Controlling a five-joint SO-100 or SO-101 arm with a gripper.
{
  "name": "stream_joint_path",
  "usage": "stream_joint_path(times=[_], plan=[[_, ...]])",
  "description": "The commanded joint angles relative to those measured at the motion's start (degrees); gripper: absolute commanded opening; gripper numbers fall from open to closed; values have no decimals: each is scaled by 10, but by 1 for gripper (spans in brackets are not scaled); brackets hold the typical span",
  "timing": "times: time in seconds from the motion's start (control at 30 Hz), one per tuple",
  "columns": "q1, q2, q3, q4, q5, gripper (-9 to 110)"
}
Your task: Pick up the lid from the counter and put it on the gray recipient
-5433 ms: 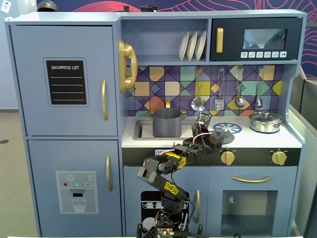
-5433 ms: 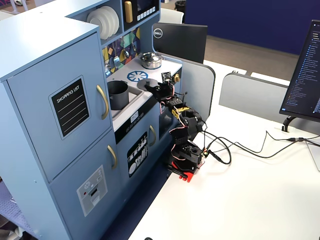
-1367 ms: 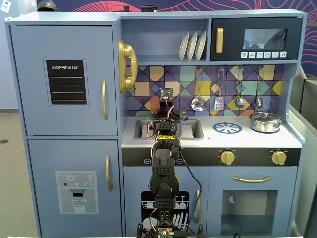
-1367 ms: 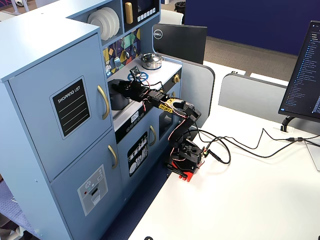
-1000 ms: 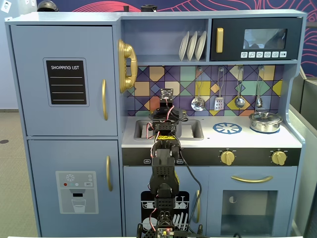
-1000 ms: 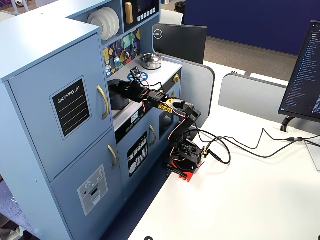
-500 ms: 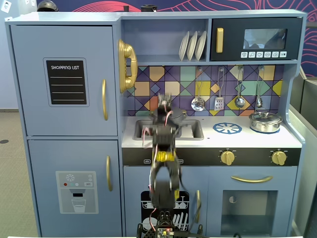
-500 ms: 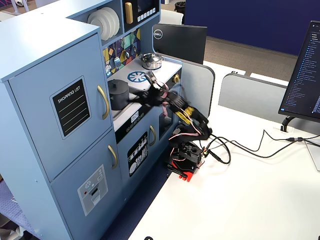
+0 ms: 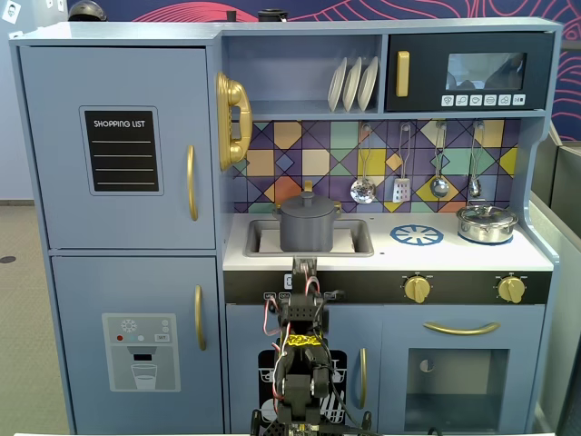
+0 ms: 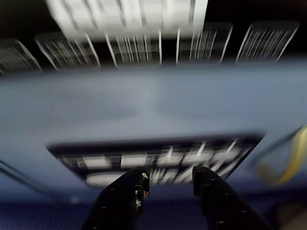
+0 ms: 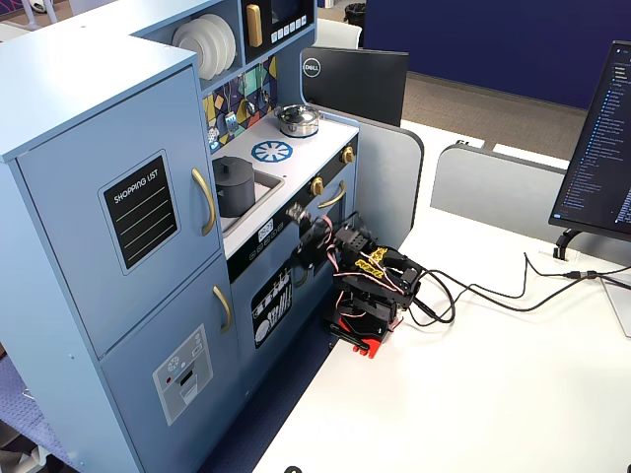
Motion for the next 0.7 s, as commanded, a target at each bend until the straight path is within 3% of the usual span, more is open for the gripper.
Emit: stream_joint_path(times=[0.0, 0.3, 0.67], plan=[[-13, 11, 14, 73, 85, 0], [-12, 14, 15, 387, 37, 1], [-3, 14, 15, 392, 28, 4]])
